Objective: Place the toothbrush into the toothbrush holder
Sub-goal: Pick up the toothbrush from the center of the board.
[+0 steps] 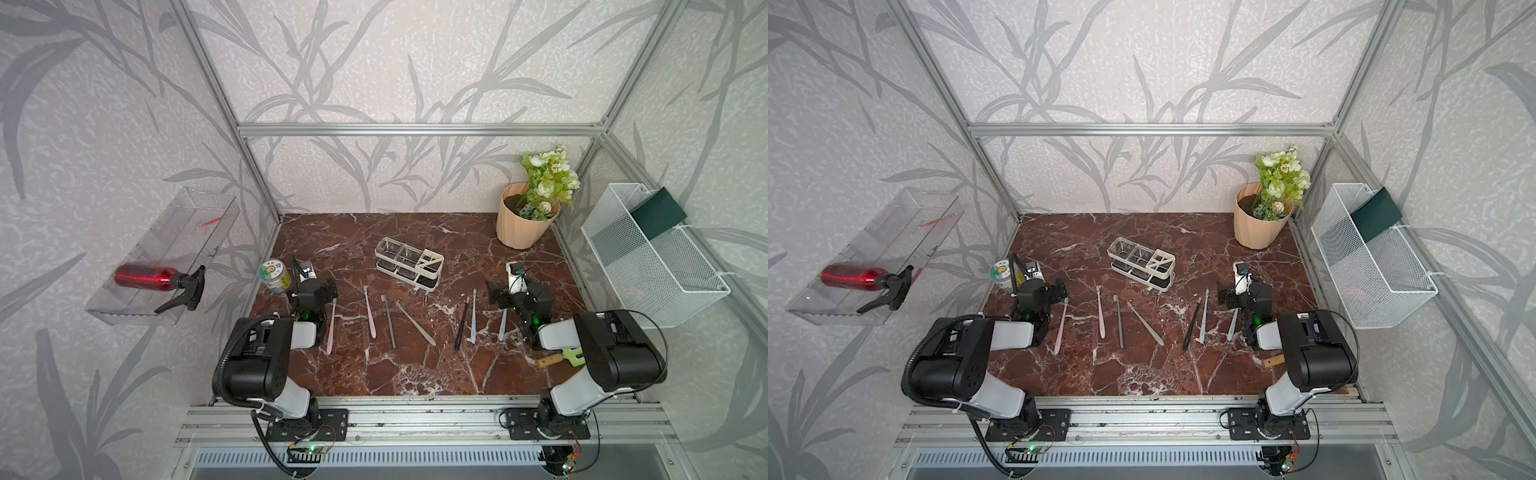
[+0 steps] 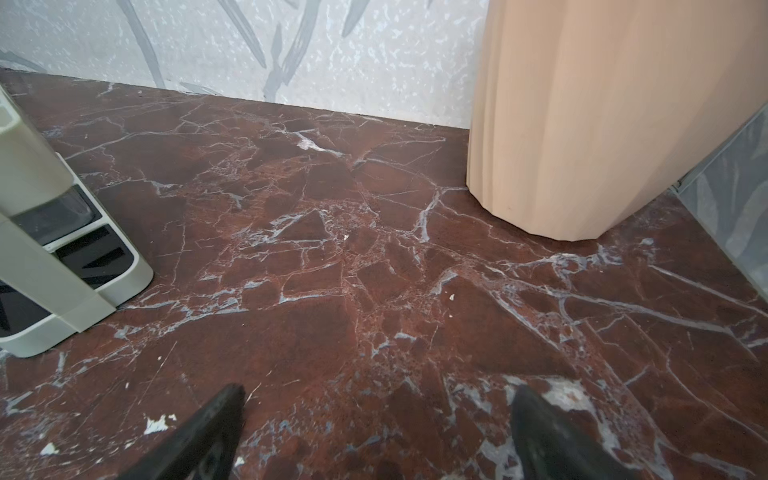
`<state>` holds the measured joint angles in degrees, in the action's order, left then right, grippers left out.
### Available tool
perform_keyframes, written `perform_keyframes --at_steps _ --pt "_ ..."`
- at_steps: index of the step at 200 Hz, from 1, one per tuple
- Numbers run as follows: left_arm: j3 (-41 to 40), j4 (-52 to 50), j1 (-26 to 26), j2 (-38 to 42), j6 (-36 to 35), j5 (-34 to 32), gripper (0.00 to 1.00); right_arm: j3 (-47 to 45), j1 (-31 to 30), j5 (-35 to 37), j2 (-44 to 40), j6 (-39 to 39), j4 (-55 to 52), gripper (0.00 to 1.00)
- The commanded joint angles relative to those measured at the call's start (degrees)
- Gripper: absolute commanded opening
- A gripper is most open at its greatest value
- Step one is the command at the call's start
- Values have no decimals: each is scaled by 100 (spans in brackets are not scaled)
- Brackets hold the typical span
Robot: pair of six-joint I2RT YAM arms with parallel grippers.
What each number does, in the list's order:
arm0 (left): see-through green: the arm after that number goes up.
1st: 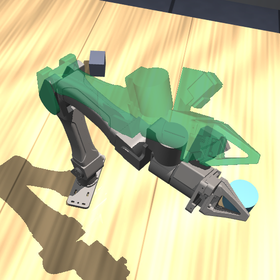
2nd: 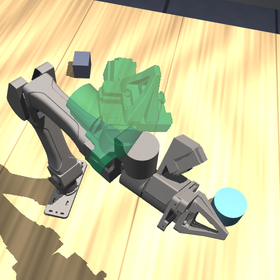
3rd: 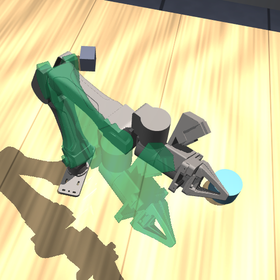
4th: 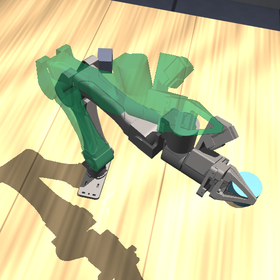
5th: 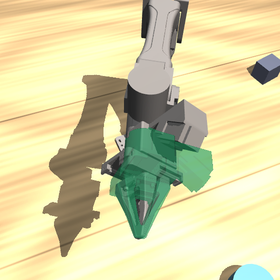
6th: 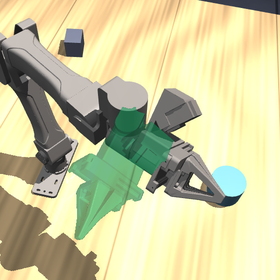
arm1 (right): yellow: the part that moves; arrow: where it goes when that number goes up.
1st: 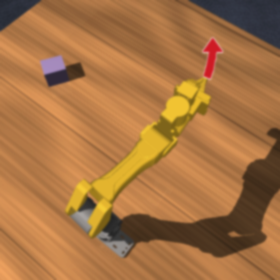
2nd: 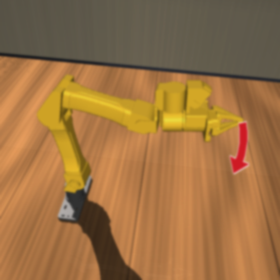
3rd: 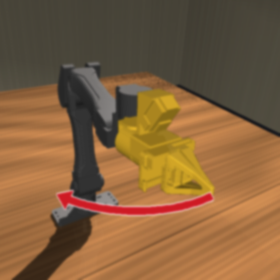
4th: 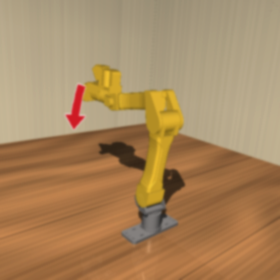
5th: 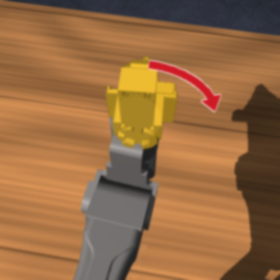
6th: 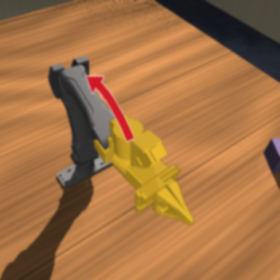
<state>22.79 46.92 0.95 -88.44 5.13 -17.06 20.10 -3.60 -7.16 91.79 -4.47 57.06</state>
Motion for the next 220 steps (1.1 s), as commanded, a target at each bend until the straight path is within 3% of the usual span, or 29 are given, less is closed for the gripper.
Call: perform_keyframes --at_steps 1,220 --pt "15 54 -8 99 -47 -68 99 100 -1 -49 -91 -10 -32 99" --pt "11 74 -10 104 -53 -66 99 -3 -9 -127 -114 -43 177 99"
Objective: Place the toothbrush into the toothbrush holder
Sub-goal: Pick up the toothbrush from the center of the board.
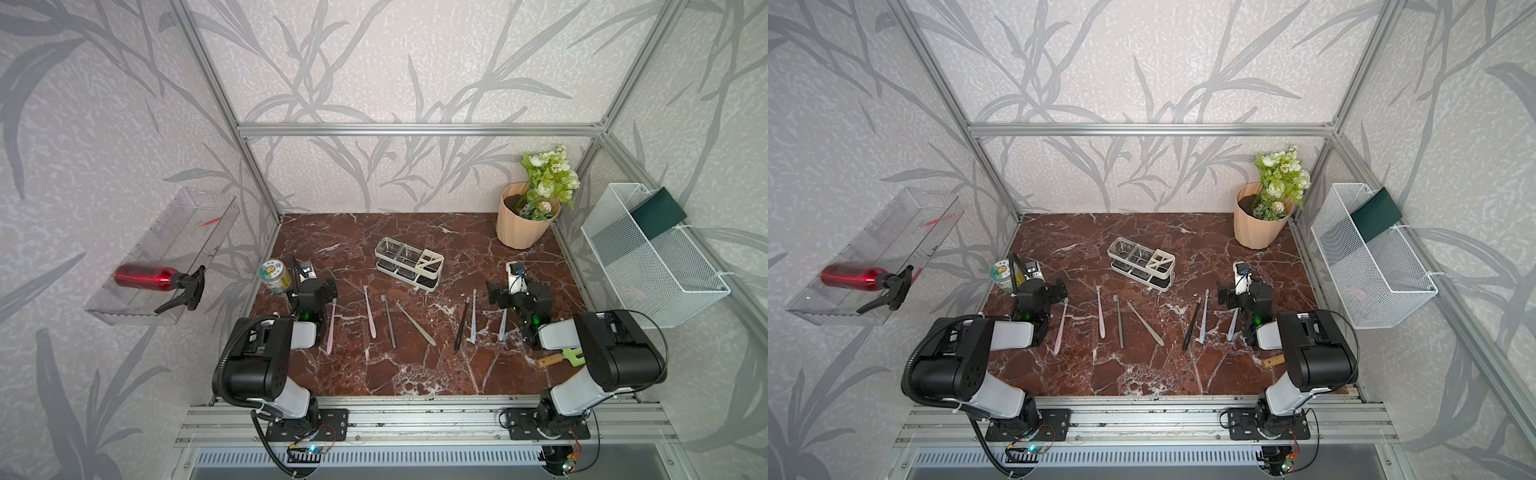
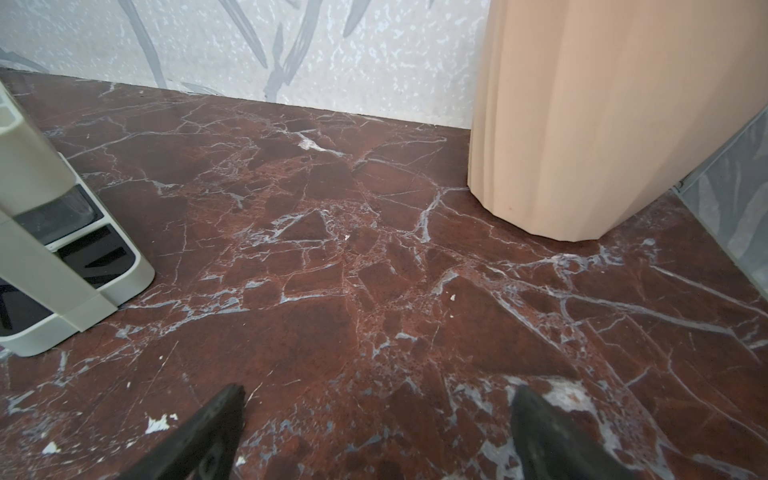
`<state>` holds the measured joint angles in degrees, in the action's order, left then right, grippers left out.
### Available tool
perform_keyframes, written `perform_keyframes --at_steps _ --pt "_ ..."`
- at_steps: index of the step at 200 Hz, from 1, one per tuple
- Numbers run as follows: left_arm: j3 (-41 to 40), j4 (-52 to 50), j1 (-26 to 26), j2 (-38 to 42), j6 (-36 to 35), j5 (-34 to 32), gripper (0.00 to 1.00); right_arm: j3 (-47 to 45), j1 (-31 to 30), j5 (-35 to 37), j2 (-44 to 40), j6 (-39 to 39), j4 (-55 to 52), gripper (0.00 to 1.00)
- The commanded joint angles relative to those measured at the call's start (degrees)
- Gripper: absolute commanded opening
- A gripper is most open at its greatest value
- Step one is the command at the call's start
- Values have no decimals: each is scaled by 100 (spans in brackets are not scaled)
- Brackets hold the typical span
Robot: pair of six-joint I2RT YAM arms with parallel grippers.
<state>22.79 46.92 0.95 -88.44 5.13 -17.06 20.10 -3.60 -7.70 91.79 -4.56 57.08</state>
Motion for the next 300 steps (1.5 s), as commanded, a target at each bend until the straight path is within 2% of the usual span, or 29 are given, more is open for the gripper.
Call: perform_keyframes --at_steps 1,11,25,43,53,67,89,101,110,126,138,162,171,190,224,278,300 --pt "9 86 -9 106 -50 -68 99 -13 -14 -42 -120 -27 191 99" --pt "-9 218 -14 180 6 -355 99 -243 -87 401 -335 31 465 99" --pt "57 -184 1 517 -166 -152 99 -458 -282 1223 -825 37 457 99" --pt "535 -1577 100 998 -161 -266 99 -296 -548 1187 -1598 -309 -464 99" --pt "889 -2342 214 1170 -21 -433 99 -127 -800 1489 -1968 -368 -992 99" --pt "1416 -3450 276 1391 387 -435 99 75 -871 1537 -2457 166 -1586 99" --pt "2022 -4506 309 1646 1294 -238 99 269 -870 783 -3270 776 -2104 99" --pt "2401 -5294 210 1764 2211 28 99 383 -863 848 -3799 1820 -2512 99" --pt "2703 -5994 133 1835 2919 181 99 537 -834 1060 -4181 2732 -3300 99" --pt "2888 -6474 78 2065 3140 549 99 653 -666 543 -4741 3172 -3812 99" --pt "2893 -6515 14 2214 3068 1035 99 692 -642 596 -5004 3519 -4186 99" --pt "2995 -7002 14 2315 3203 1476 99 714 -638 524 -5040 3541 -4589 99" --pt "2919 -7026 13 2371 3056 1725 99 729 -642 466 -4933 3558 -4741 99" --pt "2799 -7263 37 2532 2986 1810 99 662 -644 496 -4828 3570 -4934 99" --pt "2740 -7999 89 2349 2924 1600 99 786 -642 472 -4705 3767 -5653 99" --pt "3195 -8835 497 1282 2710 1103 96 929 -783 292 -4443 3487 -6181 99" --pt "3346 -8968 528 843 2673 1044 93 1022 -1125 681 -4404 3298 -6425 99"
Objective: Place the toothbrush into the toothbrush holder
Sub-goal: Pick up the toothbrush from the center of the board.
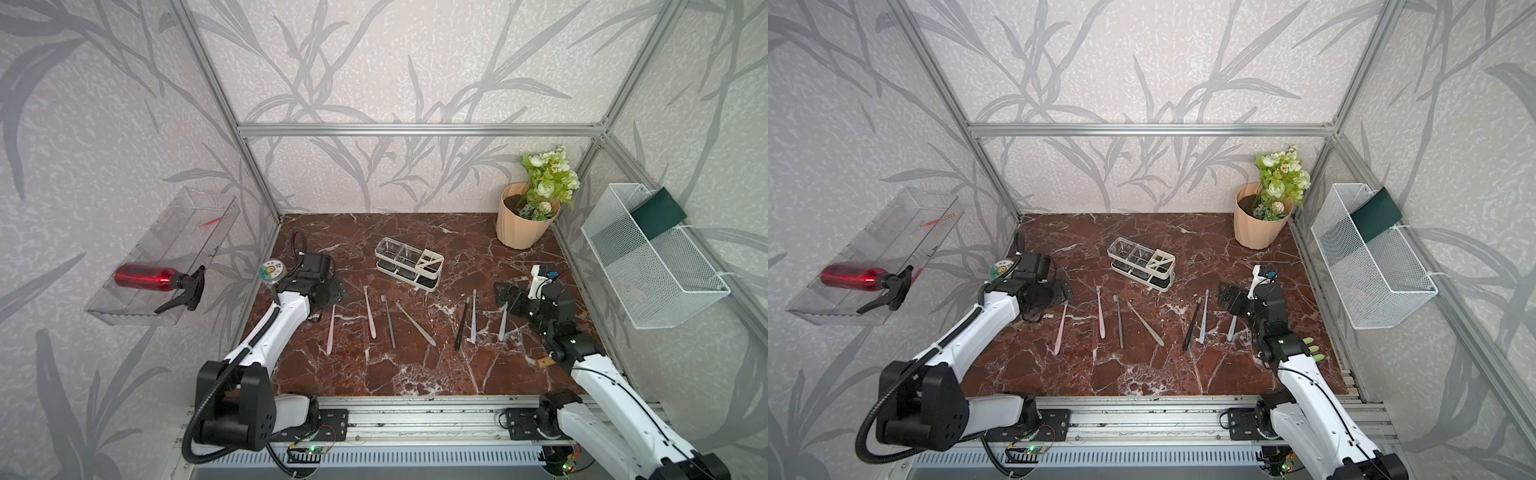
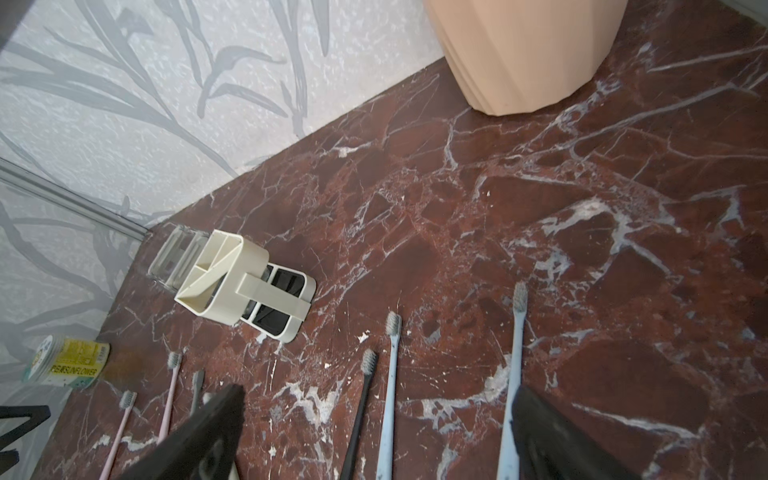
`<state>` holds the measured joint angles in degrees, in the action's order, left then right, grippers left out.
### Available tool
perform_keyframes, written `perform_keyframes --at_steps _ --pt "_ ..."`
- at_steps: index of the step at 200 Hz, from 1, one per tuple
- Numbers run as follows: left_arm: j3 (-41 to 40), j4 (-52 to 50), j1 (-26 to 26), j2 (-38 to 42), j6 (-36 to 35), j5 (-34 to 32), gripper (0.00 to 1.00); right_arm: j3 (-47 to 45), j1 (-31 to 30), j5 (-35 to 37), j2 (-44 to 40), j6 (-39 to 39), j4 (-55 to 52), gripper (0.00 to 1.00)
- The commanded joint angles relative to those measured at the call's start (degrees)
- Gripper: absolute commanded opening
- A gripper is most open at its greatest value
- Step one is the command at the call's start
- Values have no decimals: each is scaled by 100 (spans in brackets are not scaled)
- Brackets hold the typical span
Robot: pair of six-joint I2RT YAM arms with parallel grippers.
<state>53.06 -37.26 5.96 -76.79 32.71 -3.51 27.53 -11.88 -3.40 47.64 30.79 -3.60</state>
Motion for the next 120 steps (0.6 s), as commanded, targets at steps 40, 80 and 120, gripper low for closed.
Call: perform_keyframes --at_steps 40,80,120 --pt "711 -707 91 -988 -139 -517 90 157 -959 909 -66 -452 -203 99" --pt "1183 -840 213 -1725 -328 -831 76 60 -1314 1067 36 -556 -27 99" --pt "1403 -796 213 -2351 -478 -793 66 -28 -1403 1181 -233 -590 18 99"
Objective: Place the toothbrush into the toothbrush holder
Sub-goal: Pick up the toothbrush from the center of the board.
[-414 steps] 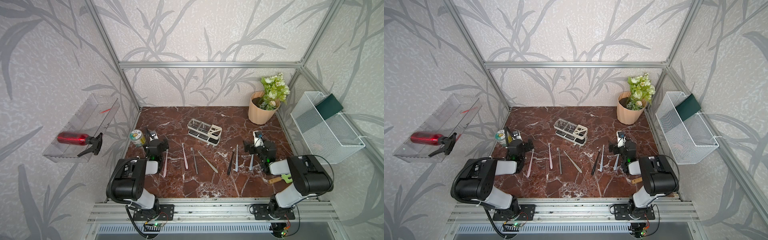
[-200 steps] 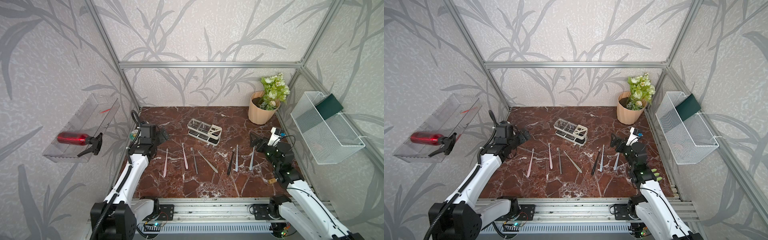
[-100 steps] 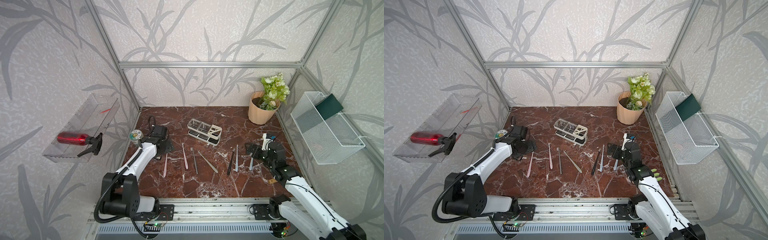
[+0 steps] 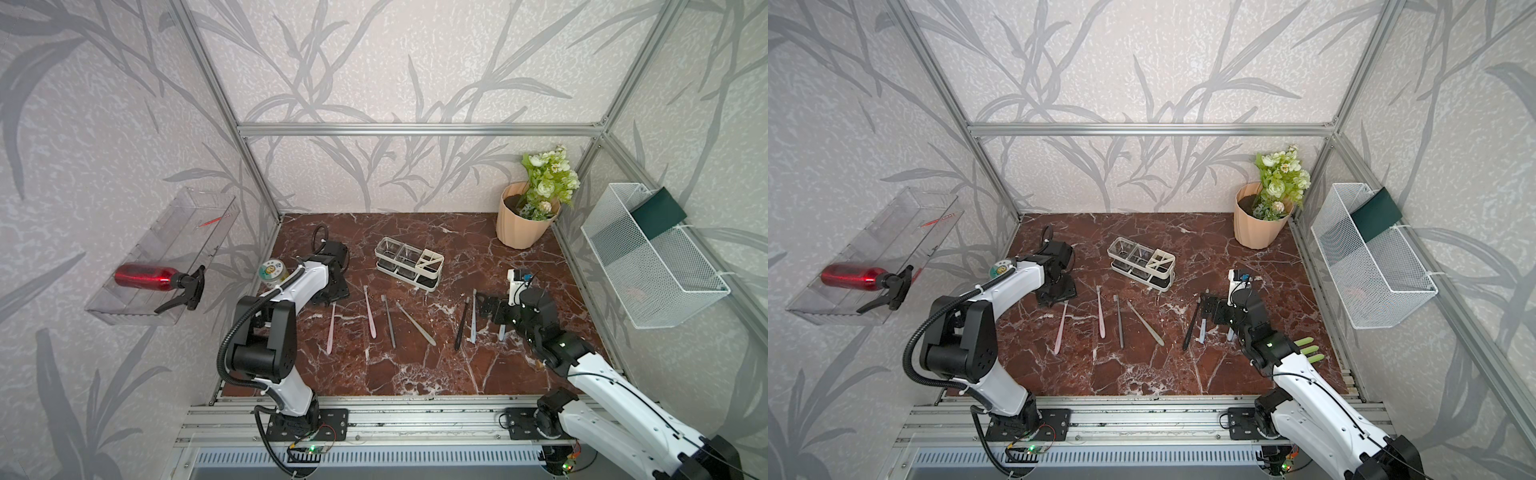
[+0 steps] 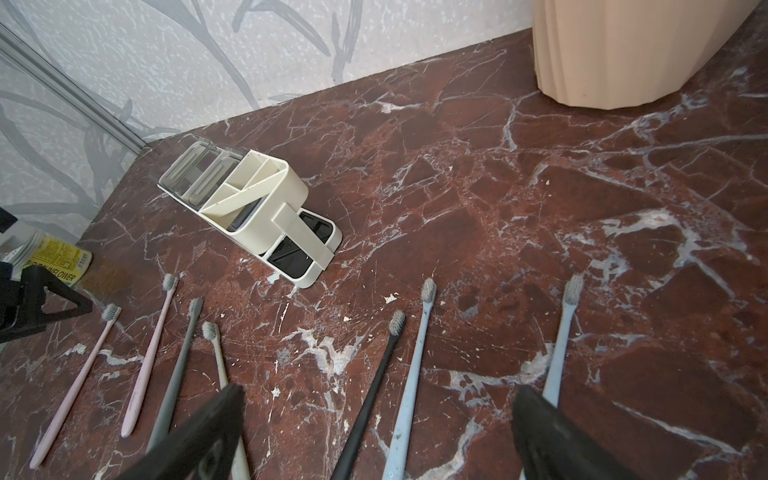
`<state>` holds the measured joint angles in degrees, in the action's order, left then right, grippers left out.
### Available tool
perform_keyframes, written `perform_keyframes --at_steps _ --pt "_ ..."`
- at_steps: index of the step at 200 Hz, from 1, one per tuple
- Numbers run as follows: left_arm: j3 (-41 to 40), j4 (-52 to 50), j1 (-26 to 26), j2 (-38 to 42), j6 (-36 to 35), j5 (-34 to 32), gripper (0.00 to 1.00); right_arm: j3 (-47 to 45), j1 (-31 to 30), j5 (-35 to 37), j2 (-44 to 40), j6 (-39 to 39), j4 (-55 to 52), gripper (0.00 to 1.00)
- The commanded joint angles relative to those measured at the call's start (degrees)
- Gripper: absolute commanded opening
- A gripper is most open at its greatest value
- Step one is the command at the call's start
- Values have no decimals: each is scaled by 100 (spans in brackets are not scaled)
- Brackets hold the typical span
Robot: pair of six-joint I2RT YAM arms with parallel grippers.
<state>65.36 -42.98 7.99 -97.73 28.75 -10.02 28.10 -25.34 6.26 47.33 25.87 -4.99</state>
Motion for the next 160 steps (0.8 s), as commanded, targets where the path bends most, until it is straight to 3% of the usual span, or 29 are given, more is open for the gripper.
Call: perform_keyframes --at_steps 1,84,160 --pt "176 -226 10 -269 -82 -141 66 -89 -58 216 -209 -99 157 99" --pt "502 -233 -1 -1029 -218 -219 59 -81 -134 226 -197 -142 150 99" --pt "459 -234 -7 -1260 -179 -183 40 -59 -165 261 -268 -152 100 99"
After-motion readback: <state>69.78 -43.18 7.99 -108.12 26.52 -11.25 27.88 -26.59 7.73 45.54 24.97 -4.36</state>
